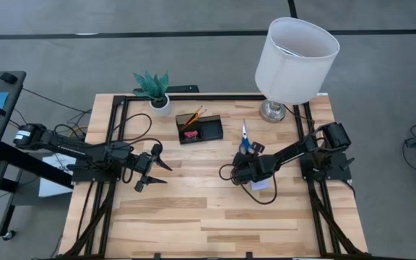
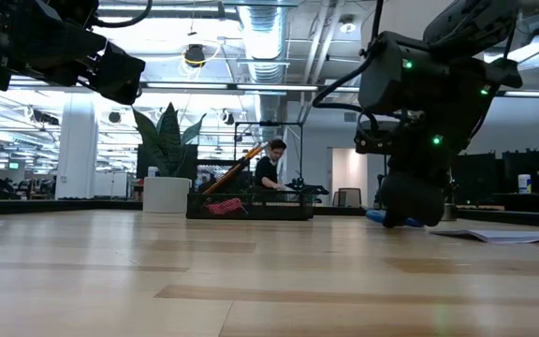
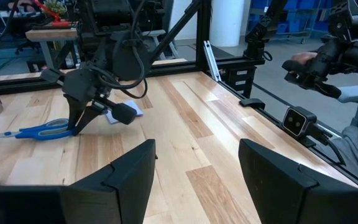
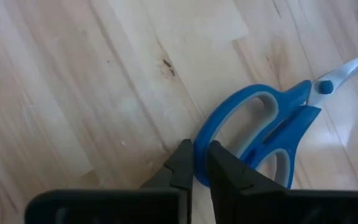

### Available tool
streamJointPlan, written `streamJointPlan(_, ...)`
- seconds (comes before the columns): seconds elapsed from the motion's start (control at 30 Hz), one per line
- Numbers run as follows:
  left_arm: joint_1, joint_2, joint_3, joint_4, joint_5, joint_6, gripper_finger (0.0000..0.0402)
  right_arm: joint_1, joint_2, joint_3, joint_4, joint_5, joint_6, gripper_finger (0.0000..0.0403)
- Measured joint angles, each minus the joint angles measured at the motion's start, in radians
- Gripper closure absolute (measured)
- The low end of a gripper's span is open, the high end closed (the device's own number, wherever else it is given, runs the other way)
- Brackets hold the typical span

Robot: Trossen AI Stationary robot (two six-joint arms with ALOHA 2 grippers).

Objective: Pick and place office supplies into organizer
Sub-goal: Put the blue scissors into the black desk organizer

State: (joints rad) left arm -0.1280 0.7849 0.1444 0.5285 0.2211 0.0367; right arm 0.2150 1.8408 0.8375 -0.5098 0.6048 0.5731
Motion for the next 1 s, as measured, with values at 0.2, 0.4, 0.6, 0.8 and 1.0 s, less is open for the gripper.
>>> streamJointPlan(0.2, 0.000, 0.000, 0.000, 0.000, 0.000, -0.002, 0.0178, 0.001, 0.001, 0.021, -0.023, 0.007, 0.030, 0.0387)
streamJointPlan(0.4, 0.000, 0.000, 0.000, 0.000, 0.000, -0.001, 0.0178, 0.010, 0.008, 0.083, -0.088, 0.011, 0.034, 0.0401)
streamJointPlan(0.6, 0.000, 0.000, 0.000, 0.000, 0.000, -0.001, 0.0178, 0.031, 0.010, 0.161, -0.144, -0.005, 0.029, 0.0397)
streamJointPlan(0.8, 0.000, 0.000, 0.000, 0.000, 0.000, -0.002, 0.0178, 0.055, 0.008, 0.208, -0.179, 0.014, 0.024, 0.0399)
streamJointPlan(1.0, 0.000, 0.000, 0.000, 0.000, 0.000, -0.004, 0.0178, 0.077, 0.007, 0.227, -0.196, 0.048, 0.058, 0.0401)
